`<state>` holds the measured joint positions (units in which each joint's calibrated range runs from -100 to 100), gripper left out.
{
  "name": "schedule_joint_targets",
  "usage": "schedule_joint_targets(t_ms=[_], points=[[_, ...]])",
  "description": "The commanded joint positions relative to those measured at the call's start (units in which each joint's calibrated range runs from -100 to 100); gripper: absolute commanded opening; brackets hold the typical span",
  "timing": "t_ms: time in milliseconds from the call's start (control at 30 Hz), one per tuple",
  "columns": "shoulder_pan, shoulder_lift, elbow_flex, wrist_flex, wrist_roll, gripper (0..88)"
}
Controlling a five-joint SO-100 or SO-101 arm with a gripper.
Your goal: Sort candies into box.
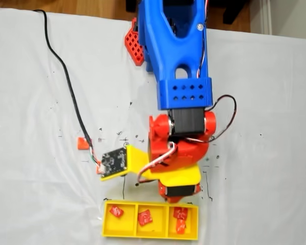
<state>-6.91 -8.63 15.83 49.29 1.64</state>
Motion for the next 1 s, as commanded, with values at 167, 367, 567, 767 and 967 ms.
schedule_joint_targets(t_ms=[167,367,567,767,967], points=[[3.74,-16.82,3.97,6.42,4.69,0.2],[10.44,-16.73,5.43,11.01,10.5,0.2],[17.05,-5.7,-4.76,15.27,14.85,0.2],[22.58,3.71,-14.87,21.73,19.63,0.6],[25.02,4.73,-14.6,22.06,21.78,5.7]])
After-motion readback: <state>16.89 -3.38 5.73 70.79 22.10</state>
